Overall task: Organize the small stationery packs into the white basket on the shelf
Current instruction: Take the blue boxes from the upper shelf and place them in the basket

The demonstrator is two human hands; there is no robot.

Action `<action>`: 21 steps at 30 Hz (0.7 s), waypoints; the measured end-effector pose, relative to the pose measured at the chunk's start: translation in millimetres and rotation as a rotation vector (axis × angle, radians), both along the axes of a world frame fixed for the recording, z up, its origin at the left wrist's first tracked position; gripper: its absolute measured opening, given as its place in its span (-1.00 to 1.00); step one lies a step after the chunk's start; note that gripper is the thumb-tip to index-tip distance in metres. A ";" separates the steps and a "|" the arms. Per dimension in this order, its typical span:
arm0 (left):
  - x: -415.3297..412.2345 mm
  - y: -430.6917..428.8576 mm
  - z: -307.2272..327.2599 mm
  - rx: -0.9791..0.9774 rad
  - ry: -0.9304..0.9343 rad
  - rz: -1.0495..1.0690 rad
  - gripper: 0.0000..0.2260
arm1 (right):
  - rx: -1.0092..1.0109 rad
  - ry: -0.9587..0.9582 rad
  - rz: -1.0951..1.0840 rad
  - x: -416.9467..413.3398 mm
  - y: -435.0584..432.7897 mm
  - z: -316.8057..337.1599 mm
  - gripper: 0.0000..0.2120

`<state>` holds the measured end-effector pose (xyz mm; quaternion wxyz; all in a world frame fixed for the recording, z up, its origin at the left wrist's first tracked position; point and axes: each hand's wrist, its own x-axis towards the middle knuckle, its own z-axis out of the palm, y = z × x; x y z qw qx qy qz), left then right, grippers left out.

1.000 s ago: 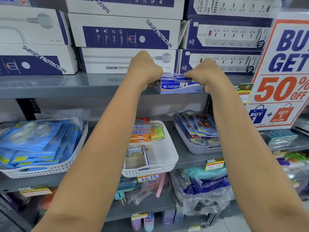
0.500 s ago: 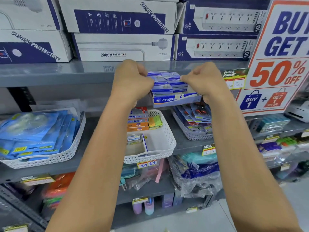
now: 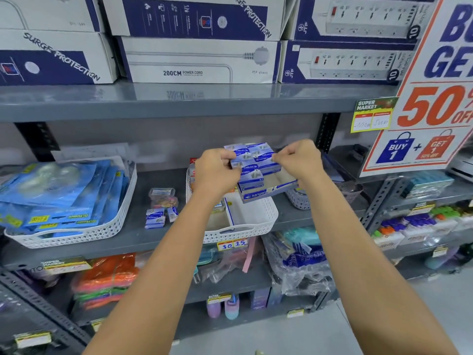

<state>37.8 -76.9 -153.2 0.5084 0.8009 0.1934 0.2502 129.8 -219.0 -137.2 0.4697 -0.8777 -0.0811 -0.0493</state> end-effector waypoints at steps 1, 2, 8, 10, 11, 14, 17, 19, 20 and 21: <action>5.9 3.2 -9.0 -0.043 0.003 -0.004 -0.75 | 0.014 0.010 -0.010 2.8 2.5 -7.6 -0.88; 10.5 6.0 -16.6 -0.076 0.001 -0.011 -0.74 | 0.026 0.015 -0.019 5.6 5.6 -15.3 -0.89; 42.0 21.2 -60.5 -0.176 0.039 -0.009 -0.71 | -0.004 0.018 -0.049 20.5 22.3 -57.3 -0.86; 51.9 25.3 -73.6 -0.209 0.063 -0.017 -0.71 | -0.050 0.053 -0.037 31.4 28.3 -73.8 -0.85; 57.1 28.1 -79.8 -0.209 0.073 -0.019 -0.71 | -0.063 0.081 -0.029 37.0 31.0 -81.9 -0.85; 72.3 36.1 -95.3 -0.158 0.128 -0.022 -0.71 | -0.091 0.145 0.007 50.4 36.6 -102.1 -0.86; 84.8 42.2 -110.3 -0.142 0.178 -0.036 -0.70 | -0.155 0.189 0.029 58.1 39.0 -117.8 -0.84; 90.2 45.6 -119.8 -0.126 0.197 -0.050 -0.69 | -0.194 0.213 0.046 62.0 41.4 -127.4 -0.85; 91.7 46.9 -124.6 -0.123 0.206 -0.063 -0.69 | -0.219 0.224 0.047 63.3 42.9 -131.6 -0.85; 93.6 47.8 -129.9 -0.121 0.218 -0.076 -0.69 | -0.257 0.231 0.045 63.7 44.2 -134.9 -0.85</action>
